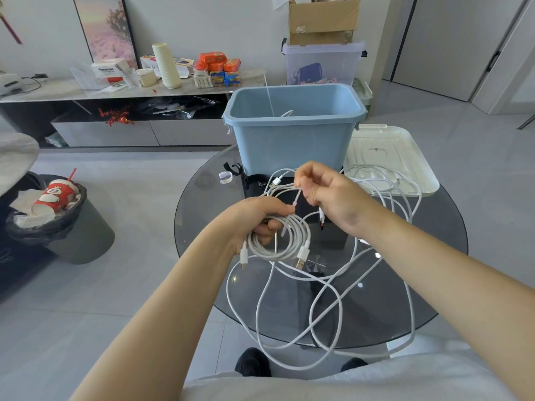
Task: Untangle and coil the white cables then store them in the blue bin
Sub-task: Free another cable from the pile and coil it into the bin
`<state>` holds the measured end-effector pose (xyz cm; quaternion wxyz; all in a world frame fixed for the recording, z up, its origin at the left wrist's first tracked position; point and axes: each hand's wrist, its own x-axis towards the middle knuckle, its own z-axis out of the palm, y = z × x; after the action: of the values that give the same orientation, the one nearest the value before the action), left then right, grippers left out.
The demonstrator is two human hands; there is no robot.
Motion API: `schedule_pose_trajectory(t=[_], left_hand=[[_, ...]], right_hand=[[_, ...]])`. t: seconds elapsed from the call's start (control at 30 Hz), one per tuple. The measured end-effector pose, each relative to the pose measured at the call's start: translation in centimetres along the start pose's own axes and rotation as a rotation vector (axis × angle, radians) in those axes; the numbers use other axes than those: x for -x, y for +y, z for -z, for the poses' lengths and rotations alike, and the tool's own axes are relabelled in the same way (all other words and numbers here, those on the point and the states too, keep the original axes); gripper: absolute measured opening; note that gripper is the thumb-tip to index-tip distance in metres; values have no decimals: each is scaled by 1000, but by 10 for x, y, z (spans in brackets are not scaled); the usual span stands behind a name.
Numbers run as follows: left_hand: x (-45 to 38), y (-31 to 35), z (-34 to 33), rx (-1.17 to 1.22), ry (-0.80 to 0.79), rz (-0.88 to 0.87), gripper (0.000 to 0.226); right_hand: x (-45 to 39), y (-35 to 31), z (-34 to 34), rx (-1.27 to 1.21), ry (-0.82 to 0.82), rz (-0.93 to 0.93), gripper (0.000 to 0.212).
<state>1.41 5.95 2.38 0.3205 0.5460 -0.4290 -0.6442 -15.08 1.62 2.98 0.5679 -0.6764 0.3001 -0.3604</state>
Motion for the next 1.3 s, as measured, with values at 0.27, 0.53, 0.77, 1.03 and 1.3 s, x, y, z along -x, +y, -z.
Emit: schedule_pose_trajectory(t=[0.27, 0.53, 0.77, 1.03, 1.3], left_hand=[[-9, -9, -4, -170, 502, -204, 8], [-15, -16, -6, -317, 509, -400, 32], [-15, -18, 1, -220, 519, -441, 20], [-28, -21, -2, -181, 635, -414, 30], [-20, -21, 15, 30, 461, -344, 27]], right_hand=[[2, -22, -6, -495, 106, -3, 19], [0, -27, -9, -655, 140, -58, 23], [0, -27, -2, -721, 219, -99, 26], [10, -37, -9, -527, 118, -22, 21], [2, -23, 4, -725, 319, -190, 27]])
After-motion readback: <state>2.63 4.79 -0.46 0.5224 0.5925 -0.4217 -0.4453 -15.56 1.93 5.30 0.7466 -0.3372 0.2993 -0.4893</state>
